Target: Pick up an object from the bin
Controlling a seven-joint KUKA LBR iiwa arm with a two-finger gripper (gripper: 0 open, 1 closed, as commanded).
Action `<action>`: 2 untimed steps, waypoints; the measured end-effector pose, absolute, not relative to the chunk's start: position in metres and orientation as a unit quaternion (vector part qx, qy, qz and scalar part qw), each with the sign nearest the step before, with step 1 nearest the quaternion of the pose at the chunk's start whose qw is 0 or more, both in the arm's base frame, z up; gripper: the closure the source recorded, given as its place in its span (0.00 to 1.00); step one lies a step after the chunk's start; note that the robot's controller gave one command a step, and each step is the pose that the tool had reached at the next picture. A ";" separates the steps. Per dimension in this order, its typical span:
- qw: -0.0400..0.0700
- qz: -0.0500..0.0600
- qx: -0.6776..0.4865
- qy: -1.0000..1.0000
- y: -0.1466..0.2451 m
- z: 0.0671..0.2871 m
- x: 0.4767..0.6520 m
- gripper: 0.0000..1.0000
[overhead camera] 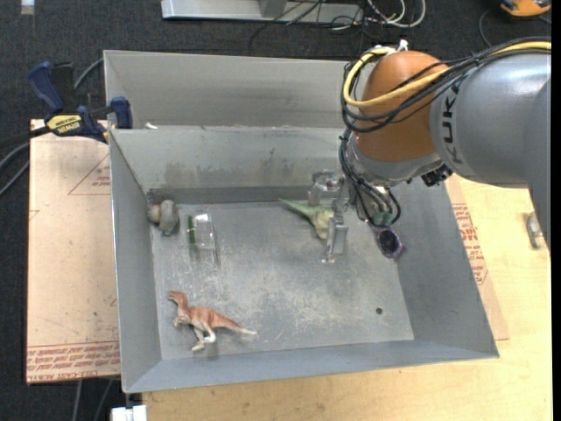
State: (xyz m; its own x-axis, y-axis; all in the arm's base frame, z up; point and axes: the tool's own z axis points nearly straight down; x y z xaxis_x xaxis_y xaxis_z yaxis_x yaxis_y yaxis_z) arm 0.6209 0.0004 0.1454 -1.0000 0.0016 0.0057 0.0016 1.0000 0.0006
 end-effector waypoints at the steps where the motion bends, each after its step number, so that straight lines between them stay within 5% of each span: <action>1: -0.001 0.000 -0.001 -1.000 0.000 0.150 0.623 0.00; 2: 0.001 0.000 -0.048 -0.999 -0.032 0.067 0.647 0.00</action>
Offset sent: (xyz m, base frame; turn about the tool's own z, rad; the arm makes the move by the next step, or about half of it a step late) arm 0.0250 -0.0320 -0.0754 0.0938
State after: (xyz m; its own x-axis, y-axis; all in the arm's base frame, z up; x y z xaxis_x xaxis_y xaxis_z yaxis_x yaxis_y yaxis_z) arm 0.6469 -0.0324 0.0669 -0.9954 0.0959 0.0030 0.0959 0.9954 0.0007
